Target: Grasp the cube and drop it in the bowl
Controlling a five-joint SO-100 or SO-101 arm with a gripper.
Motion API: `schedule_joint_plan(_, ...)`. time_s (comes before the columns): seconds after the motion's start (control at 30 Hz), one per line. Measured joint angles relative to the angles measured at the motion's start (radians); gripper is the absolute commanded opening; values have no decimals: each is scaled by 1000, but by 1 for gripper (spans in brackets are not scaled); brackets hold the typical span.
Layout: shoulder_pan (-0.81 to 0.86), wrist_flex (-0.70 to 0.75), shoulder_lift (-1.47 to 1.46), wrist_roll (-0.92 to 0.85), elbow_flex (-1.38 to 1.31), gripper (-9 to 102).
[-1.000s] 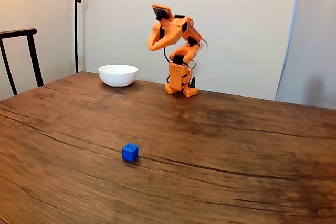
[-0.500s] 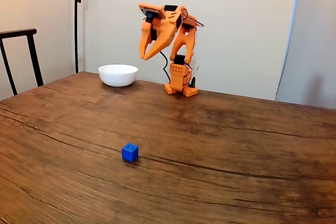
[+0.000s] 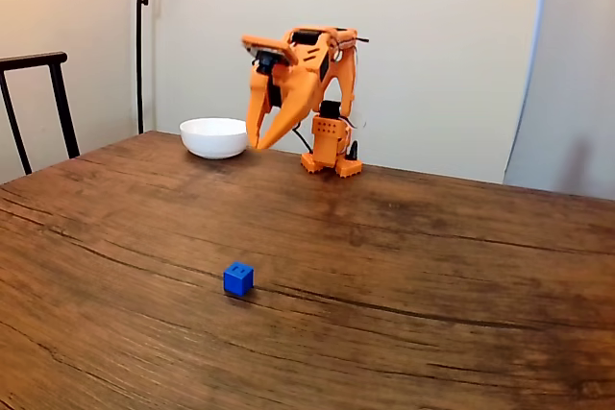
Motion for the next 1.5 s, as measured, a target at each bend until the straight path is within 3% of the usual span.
schedule_joint_plan(0.57, -40, -34, -322, -11, -218, 1)
schedule_joint_plan(0.87, -49, -167, -437, -17, -238, 26)
schedule_joint_plan(1.23, -81, -310, -565, -14, -239, 44)
schedule_joint_plan(1.5, -97, -347, -627, -15, -239, 51)
